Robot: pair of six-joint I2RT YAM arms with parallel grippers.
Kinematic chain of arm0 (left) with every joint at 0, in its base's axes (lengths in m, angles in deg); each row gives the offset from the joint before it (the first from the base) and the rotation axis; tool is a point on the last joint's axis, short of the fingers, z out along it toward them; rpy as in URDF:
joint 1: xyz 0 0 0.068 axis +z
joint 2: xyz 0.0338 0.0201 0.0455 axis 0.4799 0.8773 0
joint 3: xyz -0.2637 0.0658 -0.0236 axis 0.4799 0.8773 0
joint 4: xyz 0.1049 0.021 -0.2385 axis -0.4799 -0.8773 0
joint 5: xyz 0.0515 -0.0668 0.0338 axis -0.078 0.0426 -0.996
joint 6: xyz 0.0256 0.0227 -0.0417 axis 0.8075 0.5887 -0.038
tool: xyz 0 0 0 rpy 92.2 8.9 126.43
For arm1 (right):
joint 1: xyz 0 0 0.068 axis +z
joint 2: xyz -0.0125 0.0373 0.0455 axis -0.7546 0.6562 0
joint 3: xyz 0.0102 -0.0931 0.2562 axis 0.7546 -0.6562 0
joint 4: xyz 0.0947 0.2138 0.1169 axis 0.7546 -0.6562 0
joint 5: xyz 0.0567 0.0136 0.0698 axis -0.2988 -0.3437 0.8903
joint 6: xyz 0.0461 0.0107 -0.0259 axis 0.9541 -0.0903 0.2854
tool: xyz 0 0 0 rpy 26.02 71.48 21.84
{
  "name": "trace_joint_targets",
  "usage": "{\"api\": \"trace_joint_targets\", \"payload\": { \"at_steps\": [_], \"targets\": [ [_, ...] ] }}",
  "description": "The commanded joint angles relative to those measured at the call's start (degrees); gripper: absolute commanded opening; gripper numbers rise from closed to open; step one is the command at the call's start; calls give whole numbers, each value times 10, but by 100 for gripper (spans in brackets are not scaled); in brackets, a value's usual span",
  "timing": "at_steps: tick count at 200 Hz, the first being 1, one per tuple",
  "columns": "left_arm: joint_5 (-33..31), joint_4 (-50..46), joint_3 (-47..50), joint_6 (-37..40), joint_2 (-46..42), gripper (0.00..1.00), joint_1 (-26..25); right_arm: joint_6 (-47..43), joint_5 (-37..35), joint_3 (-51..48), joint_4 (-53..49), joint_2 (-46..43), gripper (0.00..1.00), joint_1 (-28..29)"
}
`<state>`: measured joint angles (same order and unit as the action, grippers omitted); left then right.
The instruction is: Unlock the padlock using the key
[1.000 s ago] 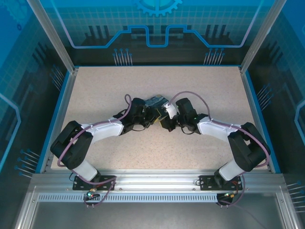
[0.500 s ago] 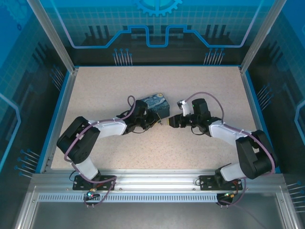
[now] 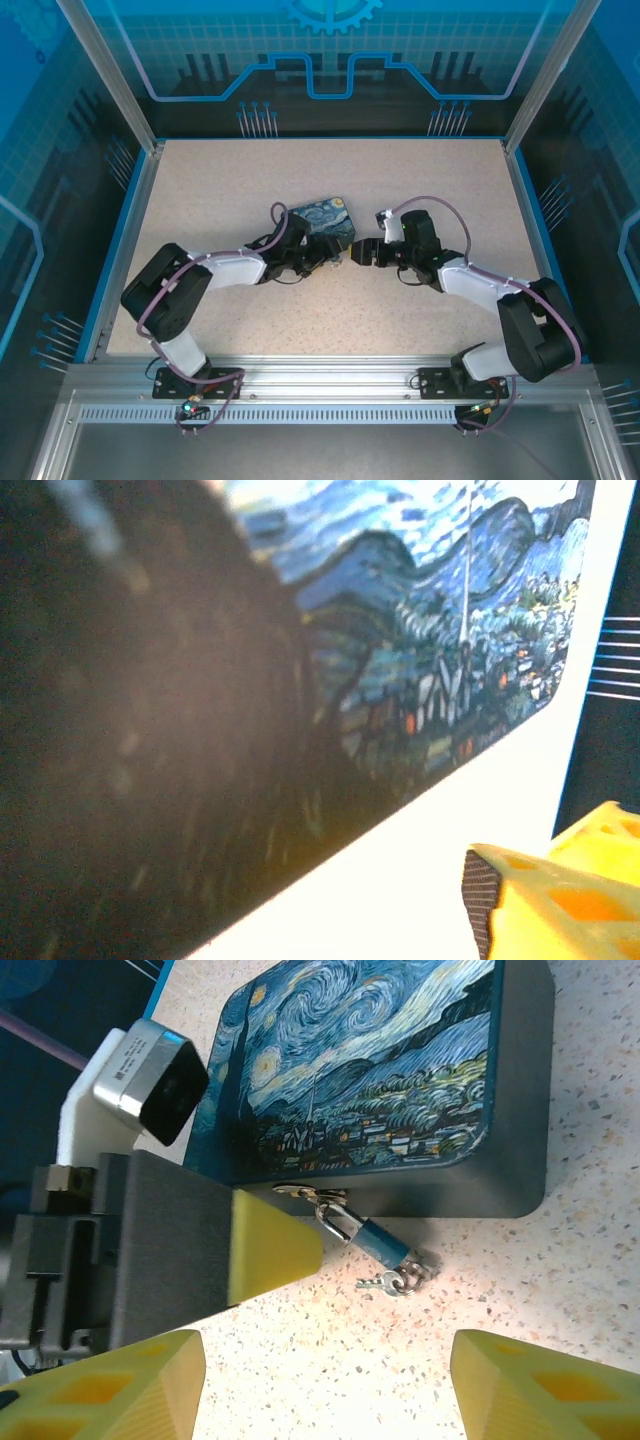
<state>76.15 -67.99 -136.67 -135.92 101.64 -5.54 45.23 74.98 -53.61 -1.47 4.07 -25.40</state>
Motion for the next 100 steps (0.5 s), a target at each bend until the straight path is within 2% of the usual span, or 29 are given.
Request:
{"api": "trace_joint_targets", "payload": {
  "at_steps": [1,63,100],
  "targets": [
    [1,-54,10,34,-64,79,3,20,-14,-4,19,-7,67,11],
    [-44,-140,17,64,-178,98,7,17,-20,7,8,7,68,26],
    [-57,-166,9,85,-196,99,35,6,-26,18,8,45,68,39]
  ]
}}
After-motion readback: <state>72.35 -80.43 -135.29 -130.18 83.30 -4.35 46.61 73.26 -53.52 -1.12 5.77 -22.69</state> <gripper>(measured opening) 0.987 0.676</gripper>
